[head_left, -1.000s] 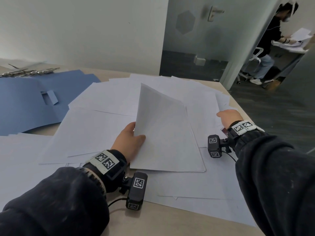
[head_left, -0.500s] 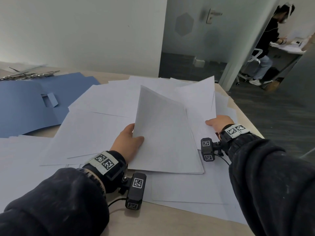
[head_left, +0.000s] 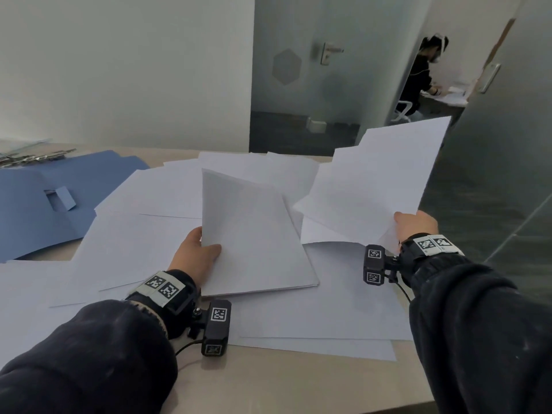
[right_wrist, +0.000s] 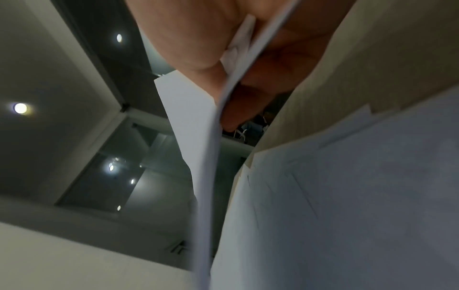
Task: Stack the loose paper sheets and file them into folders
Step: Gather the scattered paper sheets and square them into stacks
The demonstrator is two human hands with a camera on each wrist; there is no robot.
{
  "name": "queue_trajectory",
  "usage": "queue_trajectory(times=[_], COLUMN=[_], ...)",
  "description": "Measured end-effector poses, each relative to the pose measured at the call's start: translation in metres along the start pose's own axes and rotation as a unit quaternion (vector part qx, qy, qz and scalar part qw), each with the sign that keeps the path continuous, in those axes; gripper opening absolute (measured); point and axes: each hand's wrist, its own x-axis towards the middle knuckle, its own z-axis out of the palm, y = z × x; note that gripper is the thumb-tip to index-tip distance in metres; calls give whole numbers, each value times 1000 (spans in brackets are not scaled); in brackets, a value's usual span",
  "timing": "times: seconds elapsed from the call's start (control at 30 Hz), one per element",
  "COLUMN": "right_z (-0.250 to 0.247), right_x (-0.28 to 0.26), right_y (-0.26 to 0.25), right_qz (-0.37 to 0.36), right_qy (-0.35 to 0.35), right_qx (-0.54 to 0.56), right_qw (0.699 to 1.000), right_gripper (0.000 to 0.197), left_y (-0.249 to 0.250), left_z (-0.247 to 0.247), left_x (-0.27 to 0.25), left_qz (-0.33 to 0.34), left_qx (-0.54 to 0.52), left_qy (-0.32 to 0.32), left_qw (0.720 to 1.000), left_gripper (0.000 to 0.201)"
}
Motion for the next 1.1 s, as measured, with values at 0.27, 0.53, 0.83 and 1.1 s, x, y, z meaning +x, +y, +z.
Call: queue_trajectory(times=[0.27, 0.53, 0.83, 1.1], right_z=[-20, 36, 60, 27], right_x=[-45, -125, -131, -95], right_y=[-3, 8, 18, 34], right_qz=[-10, -18, 0, 107], right_qy=[-71, -271, -263, -81], right_qx=[58, 90, 53, 243], right_qw=[996, 958, 963, 961], right_gripper=[18, 15, 34, 20], left_y=[-2, -3, -17, -18], left_z=[-4, -7, -11, -11], left_x=[-12, -33, -28, -27], left_qz=[-26, -29, -7, -2], left_qx=[-7, -27, 15, 5], left_qy=[-26, -35, -61, -26], left_qw=[999, 999, 998, 1000], left_gripper=[50, 26, 52, 40])
